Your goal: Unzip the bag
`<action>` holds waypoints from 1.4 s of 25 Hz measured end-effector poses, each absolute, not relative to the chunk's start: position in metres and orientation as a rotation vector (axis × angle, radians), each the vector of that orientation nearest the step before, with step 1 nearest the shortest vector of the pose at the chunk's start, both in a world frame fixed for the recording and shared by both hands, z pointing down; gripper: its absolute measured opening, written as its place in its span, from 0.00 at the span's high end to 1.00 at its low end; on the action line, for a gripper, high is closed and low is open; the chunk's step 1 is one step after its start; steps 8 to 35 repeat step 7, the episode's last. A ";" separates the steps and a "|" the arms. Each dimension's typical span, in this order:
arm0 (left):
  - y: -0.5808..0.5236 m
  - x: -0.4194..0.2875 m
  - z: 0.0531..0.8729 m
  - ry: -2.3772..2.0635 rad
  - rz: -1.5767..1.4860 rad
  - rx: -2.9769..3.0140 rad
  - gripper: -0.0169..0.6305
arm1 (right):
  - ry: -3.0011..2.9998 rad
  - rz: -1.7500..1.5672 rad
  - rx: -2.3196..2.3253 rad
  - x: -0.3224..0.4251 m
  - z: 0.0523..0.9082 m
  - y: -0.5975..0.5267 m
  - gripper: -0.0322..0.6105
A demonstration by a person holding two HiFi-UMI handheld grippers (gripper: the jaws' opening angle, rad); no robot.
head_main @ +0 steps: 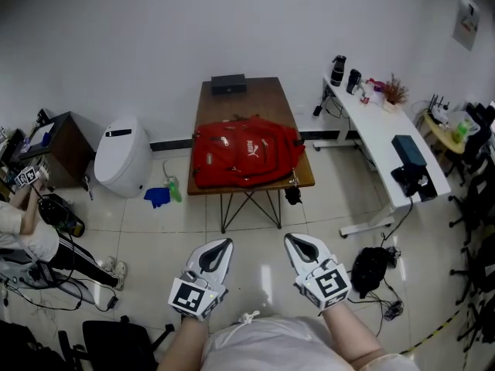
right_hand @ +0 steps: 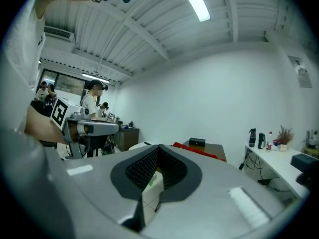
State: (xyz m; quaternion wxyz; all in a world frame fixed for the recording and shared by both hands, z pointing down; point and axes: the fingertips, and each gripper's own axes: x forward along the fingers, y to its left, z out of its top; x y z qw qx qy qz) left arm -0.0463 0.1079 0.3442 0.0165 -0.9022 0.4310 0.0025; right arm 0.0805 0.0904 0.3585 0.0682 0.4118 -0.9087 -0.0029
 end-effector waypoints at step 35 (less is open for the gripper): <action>0.105 -0.043 0.343 1.315 0.025 -2.827 0.96 | -2.732 -0.032 1.251 0.084 0.360 0.088 0.94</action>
